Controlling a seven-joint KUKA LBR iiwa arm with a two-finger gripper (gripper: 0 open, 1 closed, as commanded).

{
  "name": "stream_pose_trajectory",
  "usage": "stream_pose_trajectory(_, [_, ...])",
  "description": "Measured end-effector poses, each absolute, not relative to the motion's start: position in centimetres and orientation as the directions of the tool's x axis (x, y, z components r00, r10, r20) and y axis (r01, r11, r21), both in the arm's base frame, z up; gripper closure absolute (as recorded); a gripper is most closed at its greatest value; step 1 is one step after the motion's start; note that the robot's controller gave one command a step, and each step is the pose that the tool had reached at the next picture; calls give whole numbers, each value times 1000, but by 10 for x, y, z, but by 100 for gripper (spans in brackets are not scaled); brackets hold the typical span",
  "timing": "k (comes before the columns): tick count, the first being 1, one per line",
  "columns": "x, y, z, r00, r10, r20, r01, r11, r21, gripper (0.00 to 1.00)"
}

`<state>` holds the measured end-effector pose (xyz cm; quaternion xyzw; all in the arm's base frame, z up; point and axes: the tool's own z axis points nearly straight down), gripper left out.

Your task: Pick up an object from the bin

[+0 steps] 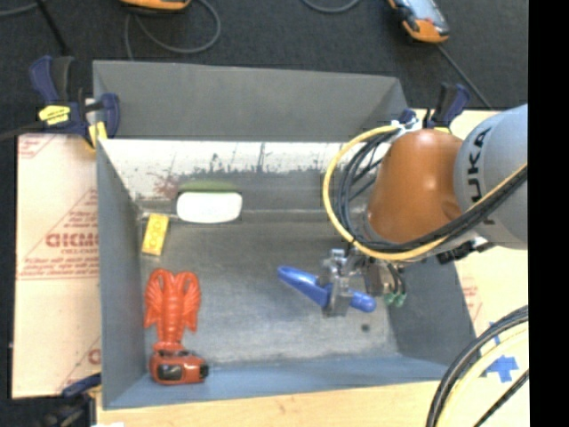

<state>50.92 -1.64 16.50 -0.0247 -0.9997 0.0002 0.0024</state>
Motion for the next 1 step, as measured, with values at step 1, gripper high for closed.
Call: stream_pose_trajectory(1, [498,-21,182,-993,-120,-2,-120,993,-1,100])
